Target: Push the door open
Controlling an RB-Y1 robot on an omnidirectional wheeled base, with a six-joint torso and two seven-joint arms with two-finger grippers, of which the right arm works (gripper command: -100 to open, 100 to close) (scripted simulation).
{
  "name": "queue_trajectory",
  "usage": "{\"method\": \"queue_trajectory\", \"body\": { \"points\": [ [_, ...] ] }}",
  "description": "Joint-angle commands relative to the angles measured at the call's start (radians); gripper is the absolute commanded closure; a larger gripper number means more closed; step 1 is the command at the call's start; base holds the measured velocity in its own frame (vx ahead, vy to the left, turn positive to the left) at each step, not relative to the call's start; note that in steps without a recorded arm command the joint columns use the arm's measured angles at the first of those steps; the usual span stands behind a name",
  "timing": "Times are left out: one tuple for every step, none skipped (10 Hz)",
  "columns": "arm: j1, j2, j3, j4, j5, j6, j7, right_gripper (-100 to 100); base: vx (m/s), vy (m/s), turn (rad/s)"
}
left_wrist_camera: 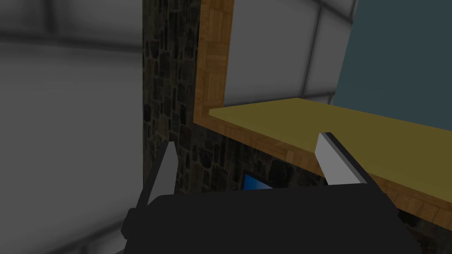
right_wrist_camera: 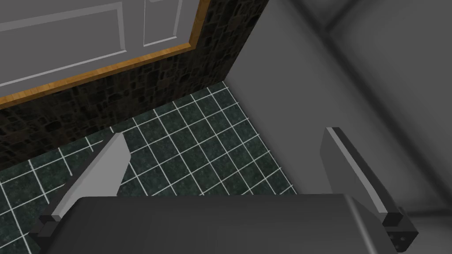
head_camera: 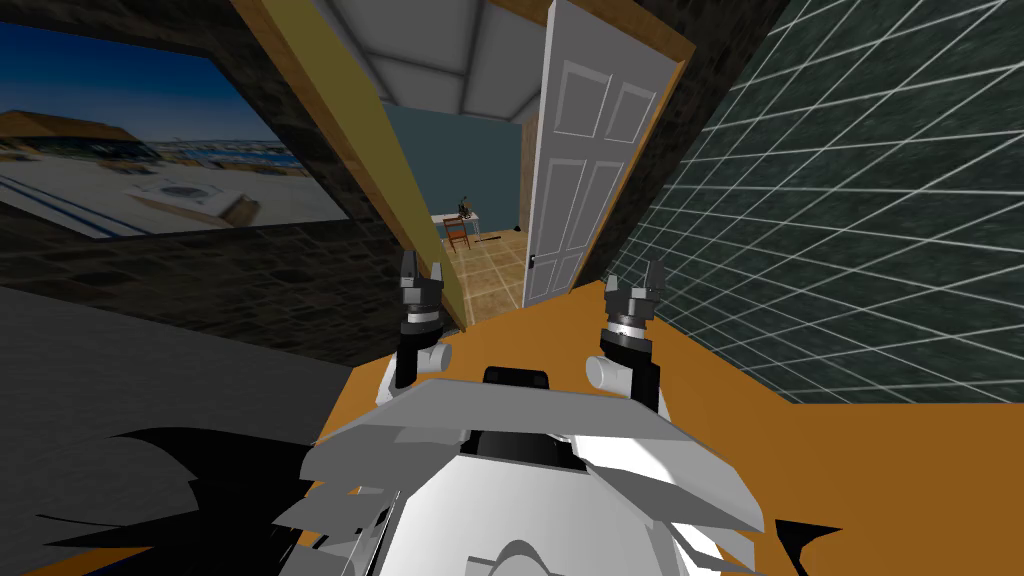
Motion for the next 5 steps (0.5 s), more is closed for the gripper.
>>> {"method": "queue_trajectory", "body": {
  "points": [
    [-0.013, -0.01, 0.003, 0.033, 0.001, -0.008, -0.001, -100, 0.042, -0.018, 0.036],
    [-0.018, -0.014, 0.004, 0.047, 0.001, -0.011, -0.001, -100, 0.068, -0.03, 0.03],
    [-0.029, -0.022, 0.006, 0.075, 0.002, -0.018, -0.002, -100, 0.091, -0.031, 0.03],
    [-0.035, -0.025, 0.007, 0.089, 0.002, -0.021, -0.002, -100, 0.092, -0.027, 0.029],
    [-0.042, -0.03, 0.008, 0.107, 0.003, -0.026, -0.003, -100, 0.074, -0.019, 0.025]
  ]
}}
